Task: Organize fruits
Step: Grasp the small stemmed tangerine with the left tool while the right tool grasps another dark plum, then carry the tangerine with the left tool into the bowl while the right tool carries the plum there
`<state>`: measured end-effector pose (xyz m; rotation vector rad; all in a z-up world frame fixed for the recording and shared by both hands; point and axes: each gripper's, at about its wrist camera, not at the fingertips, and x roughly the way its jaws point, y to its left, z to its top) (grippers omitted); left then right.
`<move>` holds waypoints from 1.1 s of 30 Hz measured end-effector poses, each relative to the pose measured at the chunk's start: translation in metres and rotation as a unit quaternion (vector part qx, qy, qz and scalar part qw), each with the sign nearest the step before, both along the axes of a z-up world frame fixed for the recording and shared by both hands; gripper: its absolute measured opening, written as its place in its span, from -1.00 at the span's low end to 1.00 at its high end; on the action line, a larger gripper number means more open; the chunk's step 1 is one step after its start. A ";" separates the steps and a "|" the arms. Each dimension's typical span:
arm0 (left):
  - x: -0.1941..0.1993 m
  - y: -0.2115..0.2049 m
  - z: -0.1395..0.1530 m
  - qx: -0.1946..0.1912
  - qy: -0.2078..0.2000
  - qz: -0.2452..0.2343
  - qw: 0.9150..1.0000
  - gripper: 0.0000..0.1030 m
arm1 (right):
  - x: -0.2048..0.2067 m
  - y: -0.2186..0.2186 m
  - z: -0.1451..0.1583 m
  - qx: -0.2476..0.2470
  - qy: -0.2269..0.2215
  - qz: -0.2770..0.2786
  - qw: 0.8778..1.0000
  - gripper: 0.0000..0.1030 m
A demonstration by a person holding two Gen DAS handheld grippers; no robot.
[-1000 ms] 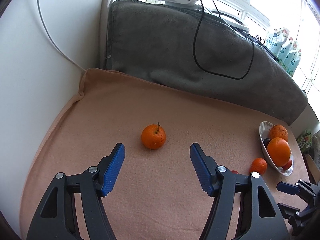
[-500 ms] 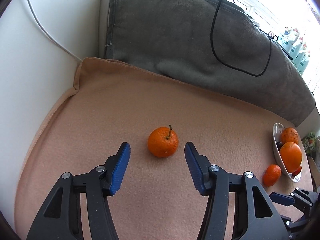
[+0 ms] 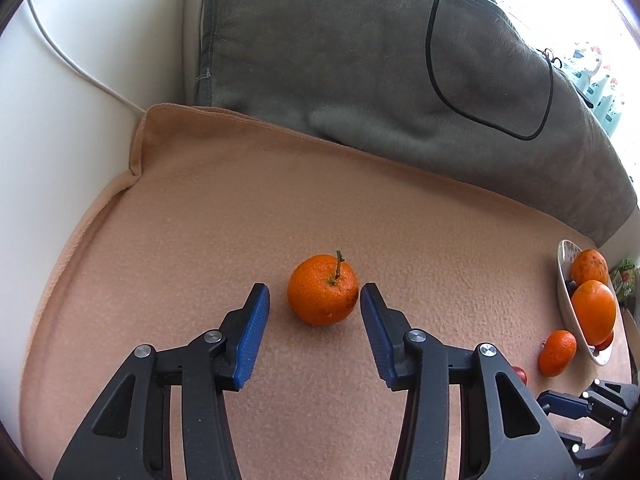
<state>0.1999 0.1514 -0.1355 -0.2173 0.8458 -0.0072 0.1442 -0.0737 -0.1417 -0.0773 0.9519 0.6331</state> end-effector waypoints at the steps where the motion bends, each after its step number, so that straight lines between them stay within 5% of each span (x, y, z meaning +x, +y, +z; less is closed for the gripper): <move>1: 0.001 0.000 -0.001 0.001 0.000 -0.001 1.000 -0.15 | 0.000 0.001 0.000 0.000 0.000 0.001 1.000 -0.31; 10: 0.006 -0.006 -0.002 0.005 -0.005 -0.006 1.000 -0.31 | 0.005 0.007 -0.003 -0.011 -0.001 -0.002 1.000 -0.49; 33: -0.044 -0.008 0.029 -0.012 -0.042 -0.017 0.999 -0.33 | -0.019 -0.018 0.015 0.019 -0.023 -0.015 0.999 -0.51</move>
